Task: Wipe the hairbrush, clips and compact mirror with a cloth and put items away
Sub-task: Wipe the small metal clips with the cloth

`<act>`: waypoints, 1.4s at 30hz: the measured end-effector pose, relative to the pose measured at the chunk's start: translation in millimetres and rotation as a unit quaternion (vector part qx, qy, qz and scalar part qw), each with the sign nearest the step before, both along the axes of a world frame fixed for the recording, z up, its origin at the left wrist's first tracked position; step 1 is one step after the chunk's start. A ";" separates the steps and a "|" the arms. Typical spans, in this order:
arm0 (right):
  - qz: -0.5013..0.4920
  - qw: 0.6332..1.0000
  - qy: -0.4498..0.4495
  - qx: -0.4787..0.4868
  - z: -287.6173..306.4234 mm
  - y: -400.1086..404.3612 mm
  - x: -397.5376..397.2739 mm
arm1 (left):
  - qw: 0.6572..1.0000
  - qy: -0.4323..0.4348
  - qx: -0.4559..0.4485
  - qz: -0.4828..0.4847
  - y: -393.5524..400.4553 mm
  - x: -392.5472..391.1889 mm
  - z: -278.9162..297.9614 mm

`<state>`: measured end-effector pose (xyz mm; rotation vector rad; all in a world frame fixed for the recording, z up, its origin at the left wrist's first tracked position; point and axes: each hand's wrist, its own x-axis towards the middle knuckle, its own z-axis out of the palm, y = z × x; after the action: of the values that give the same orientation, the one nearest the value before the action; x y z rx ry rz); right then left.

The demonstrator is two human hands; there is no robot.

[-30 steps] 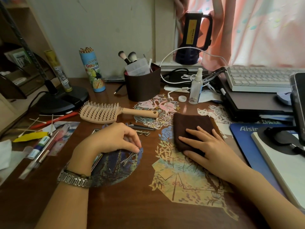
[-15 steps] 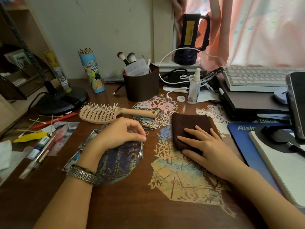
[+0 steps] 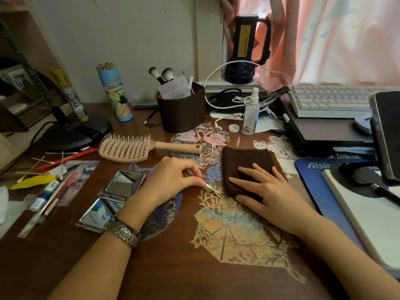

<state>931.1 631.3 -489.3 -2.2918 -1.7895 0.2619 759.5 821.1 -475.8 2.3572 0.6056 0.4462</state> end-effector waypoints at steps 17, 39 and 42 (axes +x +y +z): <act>0.000 1.000 -0.013 0.000 0.6 -0.8 -1.2 | 0.997 0.046 0.031 -0.047 7.0 -1.5 -4.6; 0.015 0.999 -0.044 0.016 -5.7 4.5 -5.7 | 0.995 -0.027 0.094 -0.004 -7.3 15.2 -15.2; 0.018 0.999 -0.045 0.020 -6.4 5.2 -6.8 | 0.994 -0.031 0.101 -0.008 -9.8 17.7 -15.6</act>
<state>924.3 636.5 -495.7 -2.2796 -1.8642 0.1304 777.2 811.3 -491.4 2.5264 0.5347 0.5975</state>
